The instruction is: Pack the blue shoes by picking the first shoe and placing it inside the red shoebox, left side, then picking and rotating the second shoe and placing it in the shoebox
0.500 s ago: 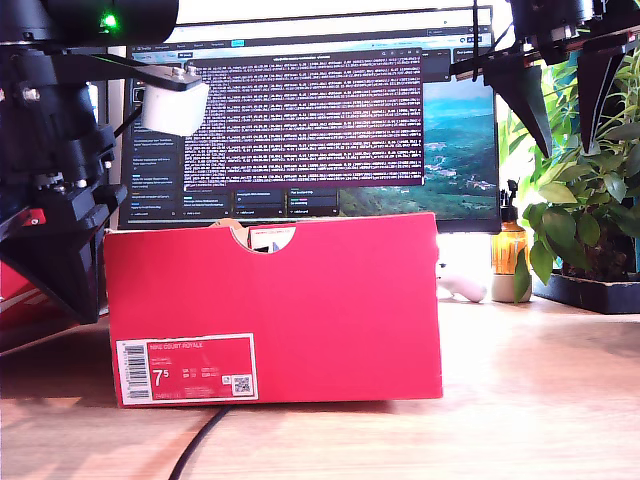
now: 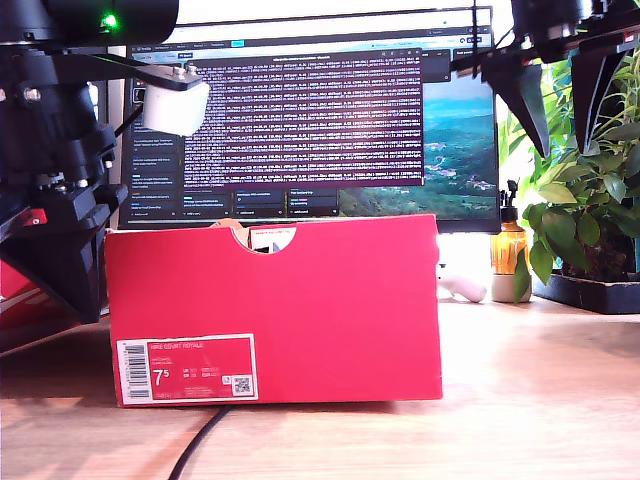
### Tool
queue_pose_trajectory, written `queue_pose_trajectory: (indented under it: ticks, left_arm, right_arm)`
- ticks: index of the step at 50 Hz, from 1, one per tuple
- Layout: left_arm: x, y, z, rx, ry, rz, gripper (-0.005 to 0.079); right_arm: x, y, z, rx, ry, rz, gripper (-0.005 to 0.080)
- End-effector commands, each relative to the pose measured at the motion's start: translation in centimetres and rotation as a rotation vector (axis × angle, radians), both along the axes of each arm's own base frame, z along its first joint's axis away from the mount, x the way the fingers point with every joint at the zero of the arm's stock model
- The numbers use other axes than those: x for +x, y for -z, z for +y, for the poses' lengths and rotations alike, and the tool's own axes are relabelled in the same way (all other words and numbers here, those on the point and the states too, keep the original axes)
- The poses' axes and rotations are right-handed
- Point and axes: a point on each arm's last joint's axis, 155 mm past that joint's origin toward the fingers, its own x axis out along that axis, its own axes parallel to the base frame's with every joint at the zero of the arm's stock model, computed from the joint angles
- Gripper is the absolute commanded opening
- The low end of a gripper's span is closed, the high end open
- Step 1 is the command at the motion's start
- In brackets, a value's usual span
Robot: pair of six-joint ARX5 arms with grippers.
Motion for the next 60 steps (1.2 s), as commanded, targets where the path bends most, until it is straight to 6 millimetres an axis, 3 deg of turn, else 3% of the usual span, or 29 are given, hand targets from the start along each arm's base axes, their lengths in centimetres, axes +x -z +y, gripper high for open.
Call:
queue_pose_trajectory:
  ticks: [1,7,12,17,22,26,39,46,60]
  left_arm:
    - [0.5,0.0,-0.1,-0.013,-0.016,-0.015,-0.0019]
    - [0.5,0.0,-0.1,-0.013,-0.016,-0.015,-0.0019]
    - [0.4,0.0,-0.2,-0.019,-0.013,-0.01,-0.0019]
    - [0.2,0.1,-0.5,-0.031,-0.005,0.002,-0.0019]
    - [0.1,0.2,-0.7,-0.041,0.001,0.01,-0.0019]
    - [-0.1,0.2,-0.8,-0.049,0.005,0.017,-0.0019]
    - [-0.4,0.3,-1.3,-0.069,0.016,0.035,-0.0019]
    - [-0.4,0.3,-1.3,-0.07,0.017,0.036,-0.0019]
    - [-0.4,0.3,-1.3,-0.072,0.018,0.038,-0.0019]
  right_arm:
    - [-2.0,1.0,-1.1,0.012,0.058,0.031,0.0274]
    - [-4.9,2.5,-2.6,0.031,0.156,0.067,0.0273]
    - [-6.1,3.0,-3.6,0.003,0.192,0.065,0.0287]
    - [-7.0,3.5,-4.0,-0.011,0.204,0.076,0.0355]
    - [-7.8,4.2,-5.1,-0.025,0.235,0.096,0.0503]
    - [-8.5,4.8,-6.2,-0.028,0.288,0.112,0.0552]
    - [-10.1,6.3,-9.4,0.001,0.541,0.133,0.0559]
    - [-8.9,6.9,-9.3,0.058,0.592,0.093,0.0559]
    - [-10.0,10.7,-9.0,0.108,0.71,0.132,0.0559]
